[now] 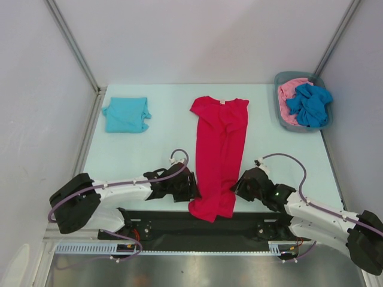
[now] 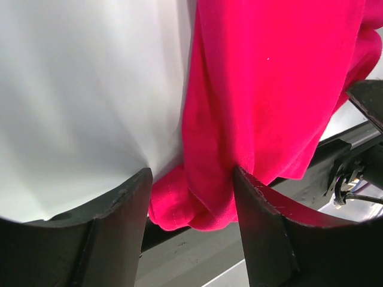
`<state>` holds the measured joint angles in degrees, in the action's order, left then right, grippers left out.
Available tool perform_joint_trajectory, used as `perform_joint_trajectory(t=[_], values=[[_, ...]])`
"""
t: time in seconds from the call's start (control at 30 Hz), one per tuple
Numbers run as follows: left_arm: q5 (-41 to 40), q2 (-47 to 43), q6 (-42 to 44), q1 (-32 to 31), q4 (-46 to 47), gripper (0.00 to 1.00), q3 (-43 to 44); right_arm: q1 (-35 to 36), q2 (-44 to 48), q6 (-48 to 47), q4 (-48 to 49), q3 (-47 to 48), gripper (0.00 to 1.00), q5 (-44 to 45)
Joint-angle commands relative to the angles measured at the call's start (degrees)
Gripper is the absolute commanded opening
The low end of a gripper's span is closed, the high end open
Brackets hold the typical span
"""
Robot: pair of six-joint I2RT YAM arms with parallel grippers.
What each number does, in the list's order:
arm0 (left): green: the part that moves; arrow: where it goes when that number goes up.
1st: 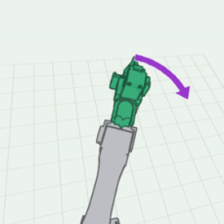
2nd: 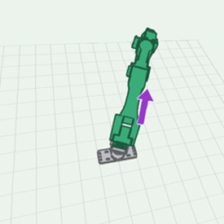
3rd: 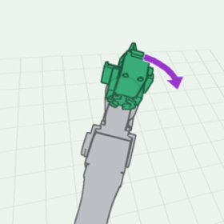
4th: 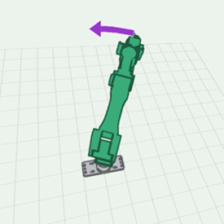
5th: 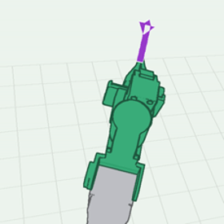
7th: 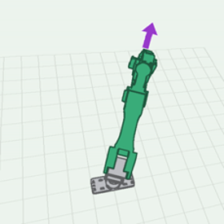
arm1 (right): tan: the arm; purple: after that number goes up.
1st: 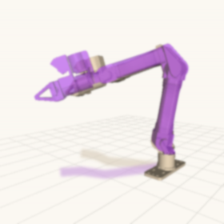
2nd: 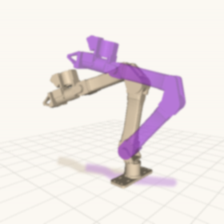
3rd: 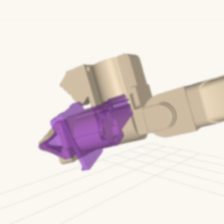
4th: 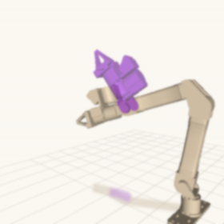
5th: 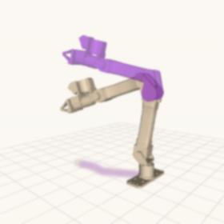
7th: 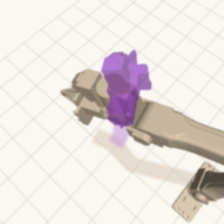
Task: Fold and stack the t-shirts
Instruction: Fold the tshirt
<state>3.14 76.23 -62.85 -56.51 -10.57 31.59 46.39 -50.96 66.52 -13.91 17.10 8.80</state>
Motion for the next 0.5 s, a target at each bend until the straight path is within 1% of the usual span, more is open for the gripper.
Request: perform_joint_trajectory(t=[0.0, 0.13, 0.2, 0.3, 0.4, 0.43, 0.47], values=[[-1.82, 0.68, 2.11, -0.27, 0.37, 0.63, 1.89, 0.89, 3.41, 0.89, -6.03, 3.11, 0.36, 4.73], [-1.29, 2.26, 3.43, -0.27, 0.37, 0.63, 3.73, 0.46, 4.73, -1.12, -10.60, 6.09, 0.37, 7.19], [-1.12, 3.23, 4.22, -0.27, 0.46, 0.63, 5.05, -1.47, 4.82, -3.05, -12.70, 8.46, 0.38, 7.81], [-0.76, 3.58, 4.84, -0.27, 0.64, 0.63, 6.11, -3.50, 6.13, -3.94, -15.17, 9.53, 0.39, 7.38], [0.11, 2.53, 5.37, -0.27, 2.47, 0.63, 4.97, -4.47, 10.95, -2.54, -16.84, 7.43, 0.39, 6.24], [0.46, 2.00, 5.02, -0.27, 4.74, 0.64, 4.19, -4.29, 12.36, -1.32, -17.11, 5.33, 0.39, 5.10], [1.08, 1.56, 4.76, -0.27, 5.90, 0.64, 2.52, -4.20, 15.59, -0.18, -17.46, 3.74, 0.39, 4.48]])
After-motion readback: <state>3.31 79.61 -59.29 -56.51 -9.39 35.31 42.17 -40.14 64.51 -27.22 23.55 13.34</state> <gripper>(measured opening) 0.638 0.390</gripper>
